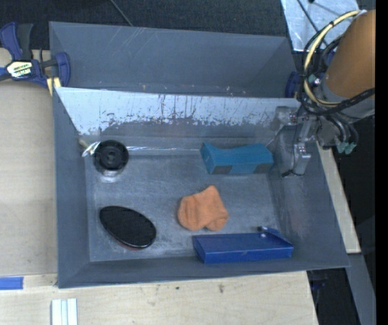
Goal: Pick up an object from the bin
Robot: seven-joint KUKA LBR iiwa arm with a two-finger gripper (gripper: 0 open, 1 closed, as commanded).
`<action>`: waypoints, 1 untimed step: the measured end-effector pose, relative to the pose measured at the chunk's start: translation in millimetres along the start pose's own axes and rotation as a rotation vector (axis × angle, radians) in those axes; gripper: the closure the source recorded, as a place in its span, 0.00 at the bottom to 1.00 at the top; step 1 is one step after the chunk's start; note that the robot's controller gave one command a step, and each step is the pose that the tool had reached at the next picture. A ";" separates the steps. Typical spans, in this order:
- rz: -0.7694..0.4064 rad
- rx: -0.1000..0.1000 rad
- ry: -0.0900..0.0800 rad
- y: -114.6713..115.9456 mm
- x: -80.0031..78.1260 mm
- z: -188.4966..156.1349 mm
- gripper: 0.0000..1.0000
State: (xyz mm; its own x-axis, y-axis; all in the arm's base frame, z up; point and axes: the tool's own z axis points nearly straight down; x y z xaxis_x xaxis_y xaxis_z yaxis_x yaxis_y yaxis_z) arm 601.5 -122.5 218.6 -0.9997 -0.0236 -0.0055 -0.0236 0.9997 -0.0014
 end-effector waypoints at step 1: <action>-0.001 -0.001 0.001 0.4 0.3 0.7 0.00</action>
Offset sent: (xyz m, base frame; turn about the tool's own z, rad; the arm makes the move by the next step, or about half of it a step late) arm 0.0260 0.0313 -0.0910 -0.1591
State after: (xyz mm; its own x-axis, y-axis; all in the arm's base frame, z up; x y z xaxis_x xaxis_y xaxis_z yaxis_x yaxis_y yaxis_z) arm 601.2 -122.0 217.9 -0.9997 -0.0242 -0.0041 -0.0242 0.9997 -0.0008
